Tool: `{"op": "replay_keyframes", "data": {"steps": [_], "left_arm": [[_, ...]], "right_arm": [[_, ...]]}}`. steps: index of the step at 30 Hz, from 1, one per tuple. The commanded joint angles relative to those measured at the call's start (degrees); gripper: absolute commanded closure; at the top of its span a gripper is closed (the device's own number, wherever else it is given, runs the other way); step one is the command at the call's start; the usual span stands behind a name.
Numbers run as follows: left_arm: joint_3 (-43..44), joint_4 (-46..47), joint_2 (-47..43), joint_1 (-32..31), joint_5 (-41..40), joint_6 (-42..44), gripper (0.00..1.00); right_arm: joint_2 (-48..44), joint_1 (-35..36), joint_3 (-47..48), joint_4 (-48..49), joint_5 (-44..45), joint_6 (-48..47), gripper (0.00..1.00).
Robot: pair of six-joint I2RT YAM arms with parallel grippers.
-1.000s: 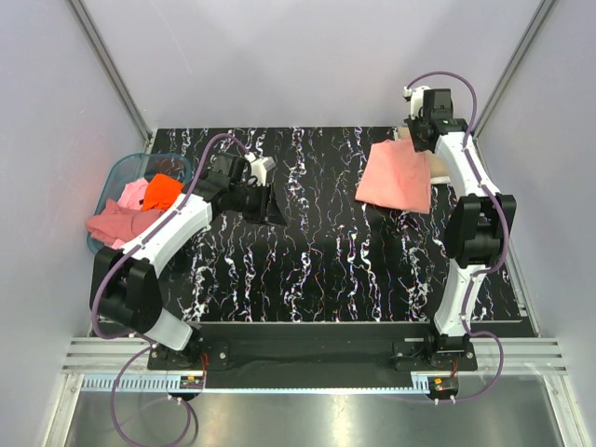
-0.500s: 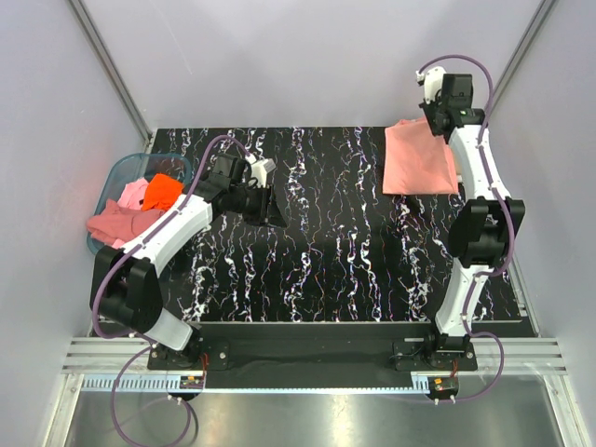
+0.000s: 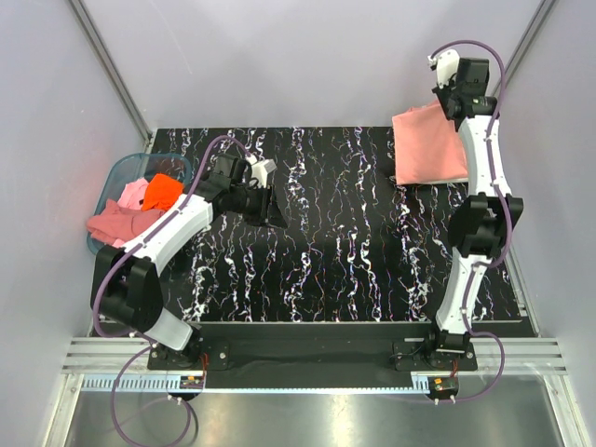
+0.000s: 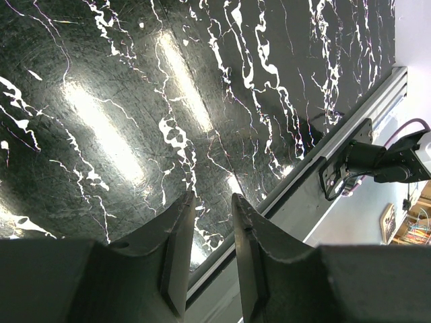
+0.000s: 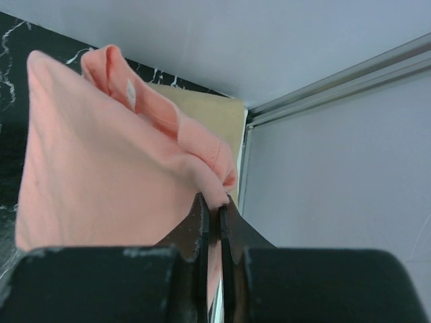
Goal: Fold and stack the t-shirts
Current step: Neatly place the folded tshirt to the corner
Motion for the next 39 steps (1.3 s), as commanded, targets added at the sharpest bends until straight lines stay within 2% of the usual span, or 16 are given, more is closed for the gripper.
{"op": "replay_keyframes", "data": {"steps": [1,8,10,15,18,21,22,23,25,26,31,33,34,37,38,39], "left_arm": [[-0.07,1.59,0.36,0.03,1.30,0.40,0.67],[-0.07,1.33,1.77,0.03,0.86,0.84,0.67],[-0.16,1.33,2.29,0.03,1.04,0.84,0.67],[0.02,1.06,3.09,0.12,0.77,0.93,0.67],[0.19,0.89,3.88,0.12,1.12,0.93,0.67],[0.02,0.89,4.14,0.03,1.12,0.93,0.66],[0.02,0.89,4.06,0.11,1.21,1.01,0.66],[0.02,0.89,3.97,0.12,1.12,1.01,0.66],[0.02,0.89,3.53,0.11,0.69,1.10,0.66],[0.02,0.80,3.35,0.12,0.60,1.19,0.65],[0.19,0.80,1.95,0.03,0.24,1.28,0.64],[0.63,0.89,0.89,0.12,0.24,1.37,0.64],[0.81,0.89,0.54,0.12,-0.02,1.54,0.64],[1.69,1.33,-1.30,0.29,0.42,1.98,0.65],[2.21,1.50,-2.61,0.38,0.51,2.16,0.65],[2.57,1.94,-3.41,0.73,1.20,2.24,0.65]], "right_arm": [[4.82,-2.07,8.37,0.46,0.07,-2.42,1.00],[19.14,-4.27,26.54,0.72,-2.40,-4.70,1.00],[23.02,-5.32,29.21,2.90,-5.19,-4.00,1.00],[26.88,-7.08,28.43,11.26,-7.30,-2.60,1.00],[27.86,-8.31,26.94,17.12,-9.69,-0.93,0.89],[28.82,-8.75,27.02,18.90,-10.66,-0.49,0.85],[28.65,-9.10,26.94,20.57,-11.44,0.30,0.75],[28.48,-9.19,27.02,21.10,-12.14,1.52,0.68],[28.04,-9.19,25.97,23.21,-12.76,1.80,0.39],[27.16,-9.19,24.75,23.74,-12.85,2.84,0.20],[20.23,-8.58,18.95,22.61,-10.76,8.91,0.10],[14.43,-7.70,14.73,20.42,-9.25,14.26,0.02],[12.24,-7.26,12.11,19.10,-7.16,16.72,0.00],[2.40,-5.77,5.96,10.67,-3.98,30.76,0.00],[-3.29,-5.59,3.84,5.26,-4.33,40.55,0.00],[-6.39,-5.59,1.64,2.50,-5.81,44.91,0.00]]}}
